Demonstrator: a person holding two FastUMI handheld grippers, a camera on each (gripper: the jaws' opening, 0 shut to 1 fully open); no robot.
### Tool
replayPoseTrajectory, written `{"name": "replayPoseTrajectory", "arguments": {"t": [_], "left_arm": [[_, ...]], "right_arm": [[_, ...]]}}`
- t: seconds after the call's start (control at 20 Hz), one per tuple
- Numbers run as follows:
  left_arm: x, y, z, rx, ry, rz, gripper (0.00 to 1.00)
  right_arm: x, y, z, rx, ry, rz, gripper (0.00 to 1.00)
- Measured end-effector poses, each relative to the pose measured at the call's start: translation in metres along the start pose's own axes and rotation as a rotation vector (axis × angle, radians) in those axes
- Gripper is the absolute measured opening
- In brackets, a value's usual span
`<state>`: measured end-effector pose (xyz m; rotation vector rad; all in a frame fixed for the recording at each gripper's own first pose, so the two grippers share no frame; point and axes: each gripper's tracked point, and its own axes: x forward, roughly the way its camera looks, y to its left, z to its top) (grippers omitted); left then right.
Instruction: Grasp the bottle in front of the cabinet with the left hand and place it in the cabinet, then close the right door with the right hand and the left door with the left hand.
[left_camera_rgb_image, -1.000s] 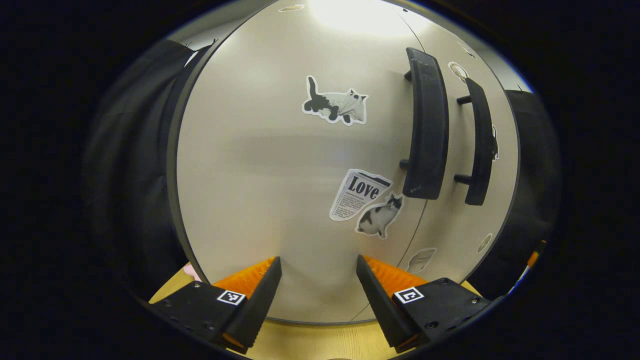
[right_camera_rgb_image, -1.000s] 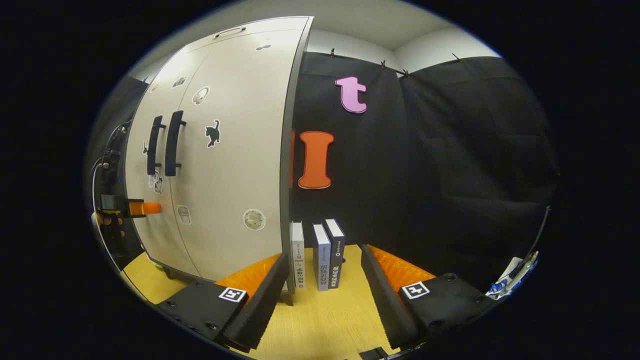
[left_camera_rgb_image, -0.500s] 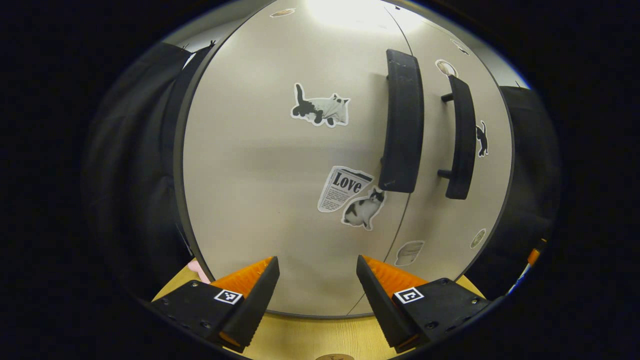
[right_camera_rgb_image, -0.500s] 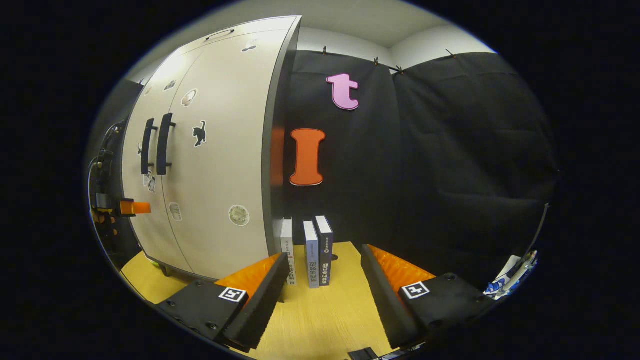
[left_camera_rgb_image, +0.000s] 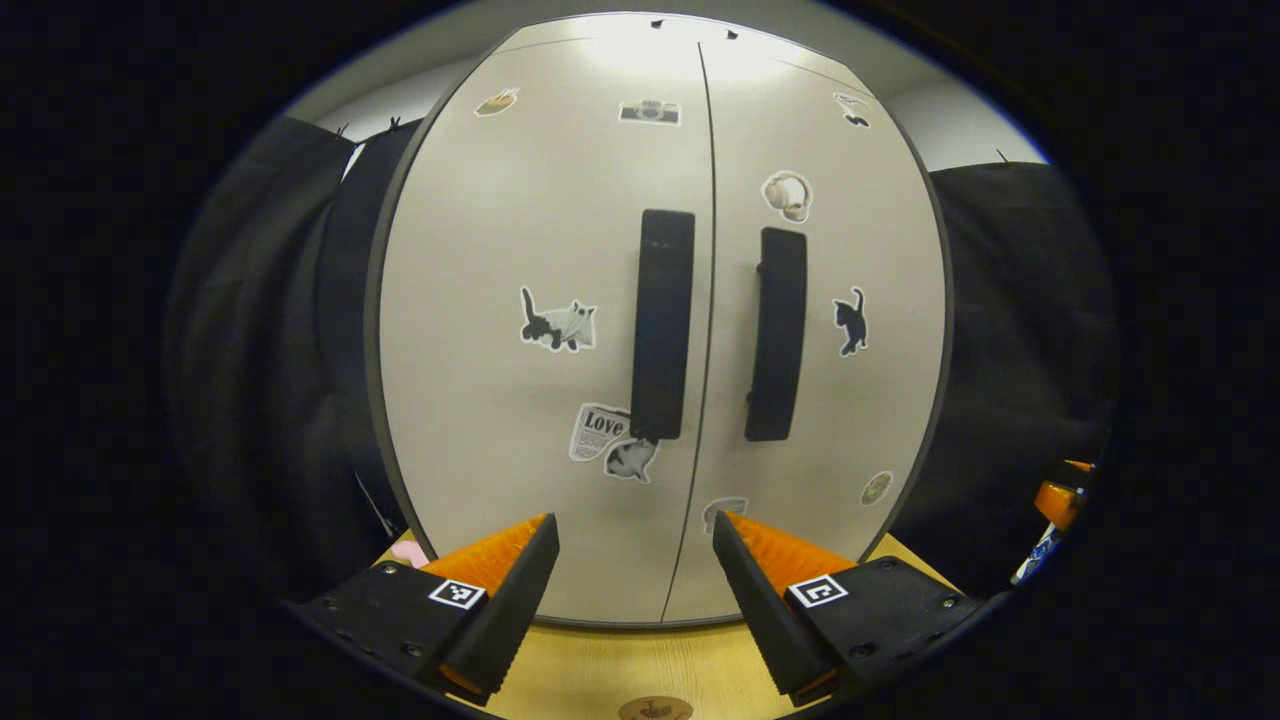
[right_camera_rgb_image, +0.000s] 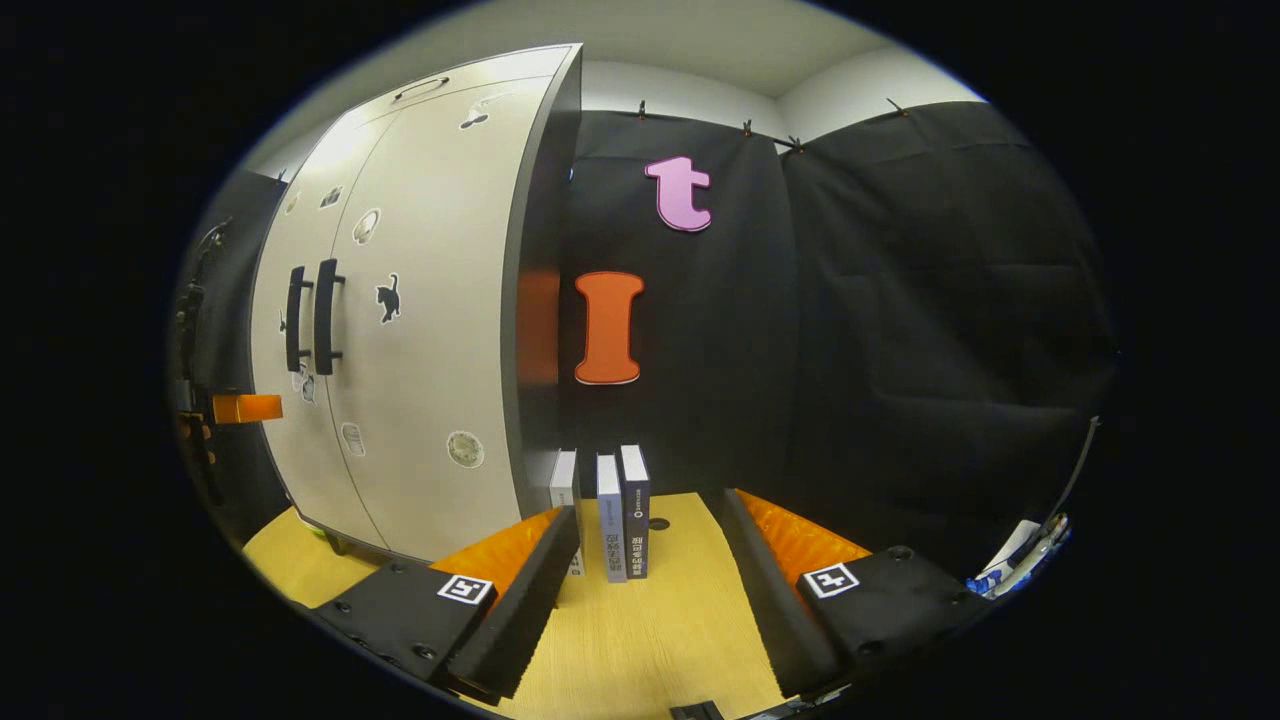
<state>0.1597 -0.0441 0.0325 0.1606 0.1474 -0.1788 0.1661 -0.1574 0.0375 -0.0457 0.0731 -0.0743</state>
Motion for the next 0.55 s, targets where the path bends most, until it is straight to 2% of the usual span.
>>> {"name": "replayPoseTrajectory", "arguments": {"t": [0.3,0.55], "left_arm": [[-0.048,-0.035,0.048,-0.03,-0.09,-0.028,0.95],[-0.083,-0.041,0.079,-0.076,-0.15,-0.022,0.95]], "right_arm": [[-0.016,-0.024,0.032,0.001,-0.042,0.011,0.97],[-0.036,-0.037,0.074,-0.023,-0.122,0.017,0.97]]}}
